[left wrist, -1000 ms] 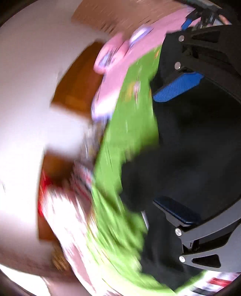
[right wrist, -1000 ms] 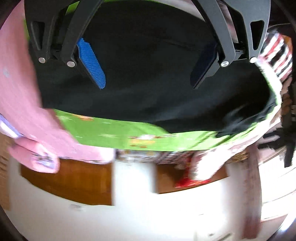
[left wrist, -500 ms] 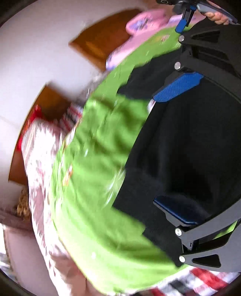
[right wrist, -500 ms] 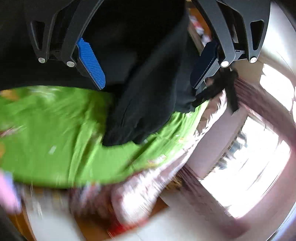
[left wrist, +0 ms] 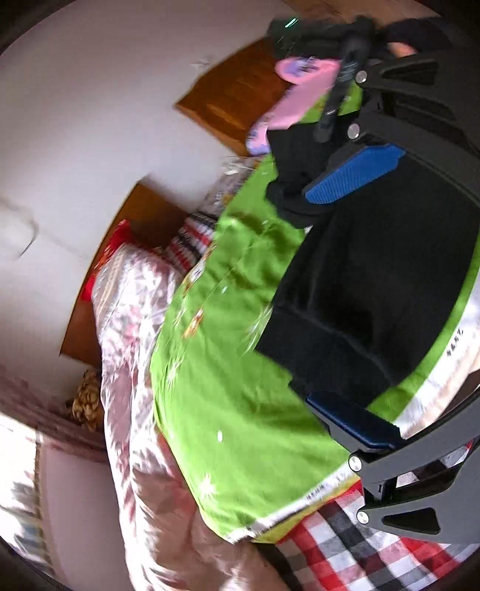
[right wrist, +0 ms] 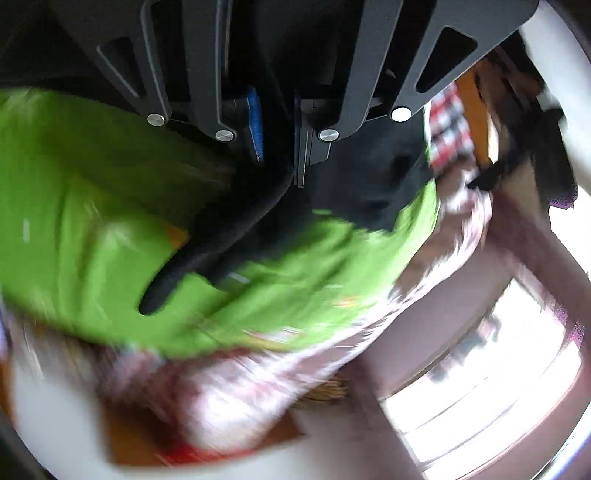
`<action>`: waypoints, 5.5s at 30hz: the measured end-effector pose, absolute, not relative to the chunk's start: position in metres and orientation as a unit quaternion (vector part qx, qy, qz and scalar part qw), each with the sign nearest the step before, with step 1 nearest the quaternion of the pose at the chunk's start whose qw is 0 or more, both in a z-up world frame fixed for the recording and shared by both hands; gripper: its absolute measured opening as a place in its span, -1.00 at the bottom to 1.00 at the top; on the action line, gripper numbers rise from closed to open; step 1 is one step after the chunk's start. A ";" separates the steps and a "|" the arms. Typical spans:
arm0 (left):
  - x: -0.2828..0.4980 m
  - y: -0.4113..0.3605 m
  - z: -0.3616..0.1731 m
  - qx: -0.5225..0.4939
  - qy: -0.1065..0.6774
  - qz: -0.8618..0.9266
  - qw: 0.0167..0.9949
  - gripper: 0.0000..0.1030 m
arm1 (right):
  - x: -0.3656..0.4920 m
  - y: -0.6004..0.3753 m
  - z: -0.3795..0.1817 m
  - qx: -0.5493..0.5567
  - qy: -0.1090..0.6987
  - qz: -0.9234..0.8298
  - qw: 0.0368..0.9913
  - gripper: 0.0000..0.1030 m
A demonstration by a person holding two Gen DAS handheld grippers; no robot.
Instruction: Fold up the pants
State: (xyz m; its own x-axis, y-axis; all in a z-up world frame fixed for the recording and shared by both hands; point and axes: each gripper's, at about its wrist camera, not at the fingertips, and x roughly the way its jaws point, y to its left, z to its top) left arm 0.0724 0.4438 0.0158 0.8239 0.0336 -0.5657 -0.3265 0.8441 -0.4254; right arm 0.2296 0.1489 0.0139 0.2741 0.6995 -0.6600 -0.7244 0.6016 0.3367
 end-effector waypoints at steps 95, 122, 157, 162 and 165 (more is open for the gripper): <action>0.080 0.202 0.046 -0.057 0.307 -0.024 0.950 0.90 | 0.083 -0.200 -0.051 -0.032 0.392 0.109 0.913 0.92; 0.243 -0.087 -0.026 0.052 0.487 -0.288 0.823 0.94 | 0.141 -0.300 -0.018 0.001 0.396 0.076 0.915 0.92; 0.182 -0.029 -0.006 0.054 0.405 -0.209 0.888 0.97 | 0.041 -0.299 -0.047 0.013 0.365 0.008 0.931 0.92; 0.151 0.005 -0.047 0.081 0.433 -0.181 0.879 0.97 | 0.038 -0.293 -0.068 0.007 0.379 -0.004 0.925 0.92; 0.140 0.025 -0.053 0.075 0.434 -0.160 0.883 0.97 | 0.040 -0.285 -0.055 -0.017 0.383 -0.034 0.923 0.92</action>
State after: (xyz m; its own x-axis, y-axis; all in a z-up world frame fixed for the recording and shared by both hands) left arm 0.1397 0.0249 -0.0528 0.5711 -0.2180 -0.7914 0.3481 0.9374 -0.0069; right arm 0.0399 -0.2851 -0.0547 0.7038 -0.0752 -0.7064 0.0497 0.9972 -0.0566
